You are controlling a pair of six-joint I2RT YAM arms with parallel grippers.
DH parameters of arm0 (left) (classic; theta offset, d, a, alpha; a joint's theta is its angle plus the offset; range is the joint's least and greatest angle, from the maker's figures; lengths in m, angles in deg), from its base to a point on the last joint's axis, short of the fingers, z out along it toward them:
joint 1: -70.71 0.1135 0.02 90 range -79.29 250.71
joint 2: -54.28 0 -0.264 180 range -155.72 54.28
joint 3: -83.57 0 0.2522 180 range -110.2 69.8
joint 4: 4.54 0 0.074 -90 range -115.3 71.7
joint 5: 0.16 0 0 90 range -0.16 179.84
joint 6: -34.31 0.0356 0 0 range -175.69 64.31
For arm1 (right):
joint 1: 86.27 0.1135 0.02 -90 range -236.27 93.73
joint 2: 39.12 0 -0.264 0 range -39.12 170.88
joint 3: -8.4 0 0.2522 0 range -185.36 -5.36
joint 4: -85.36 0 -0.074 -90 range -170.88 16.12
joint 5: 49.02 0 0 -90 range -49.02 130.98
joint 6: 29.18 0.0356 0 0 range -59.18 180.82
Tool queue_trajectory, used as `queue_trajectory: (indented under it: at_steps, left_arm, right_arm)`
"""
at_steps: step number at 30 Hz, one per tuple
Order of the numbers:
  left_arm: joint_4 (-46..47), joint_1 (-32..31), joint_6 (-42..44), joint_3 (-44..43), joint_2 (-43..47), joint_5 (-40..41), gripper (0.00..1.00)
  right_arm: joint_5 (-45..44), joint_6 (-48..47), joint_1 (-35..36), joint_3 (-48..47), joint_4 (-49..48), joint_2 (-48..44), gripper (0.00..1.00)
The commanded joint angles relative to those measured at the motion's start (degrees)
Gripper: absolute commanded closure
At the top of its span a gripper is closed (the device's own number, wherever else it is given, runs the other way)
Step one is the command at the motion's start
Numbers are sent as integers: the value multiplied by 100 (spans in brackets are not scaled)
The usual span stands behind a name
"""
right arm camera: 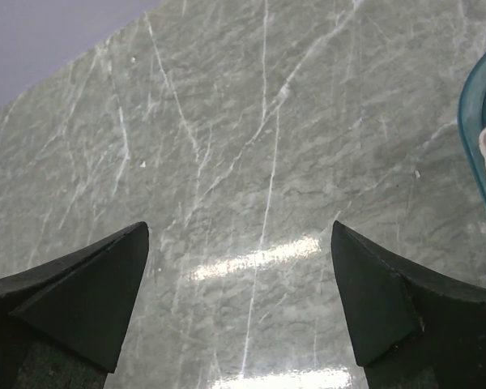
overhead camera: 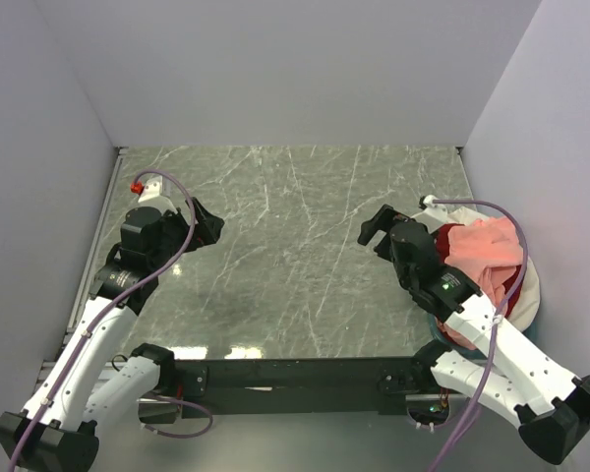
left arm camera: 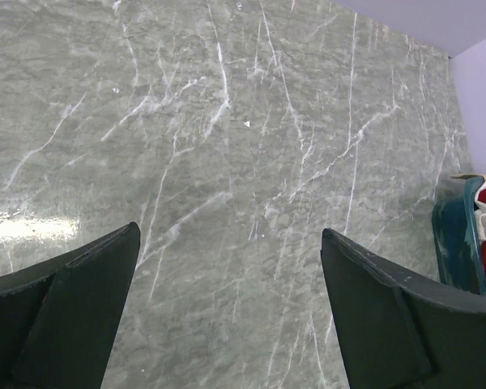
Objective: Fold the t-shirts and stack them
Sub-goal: Grab the tshirt from the pile
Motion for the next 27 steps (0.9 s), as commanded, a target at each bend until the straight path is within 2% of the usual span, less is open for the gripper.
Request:
queue_trajectory:
  at_steps: [1, 14, 21, 23, 26, 27]
  left_arm:
    - [3, 12, 155, -6, 23, -76, 1]
    - [-6, 21, 138, 2, -21, -58, 1]
    - [-6, 12, 120, 20, -74, -58, 1]
    - [2, 12, 120, 11, -126, -76, 1]
    - [-41, 12, 103, 2, -223, -120, 1]
    - [-50, 12, 103, -15, -241, -137, 1]
  right_arm:
    - [-346, 242, 17, -218, 181, 96, 1]
    - [-1023, 1288, 17, -1061, 1447, 922, 0]
    - [-1858, 1816, -96, -1378, 1992, 1212, 0]
    - [-1885, 1702, -315, -1579, 2081, 1353, 0]
    - [-1657, 1368, -1062, -1773, 1958, 1538, 0]
    - [-1596, 1324, -1586, -1835, 1949, 1669, 0]
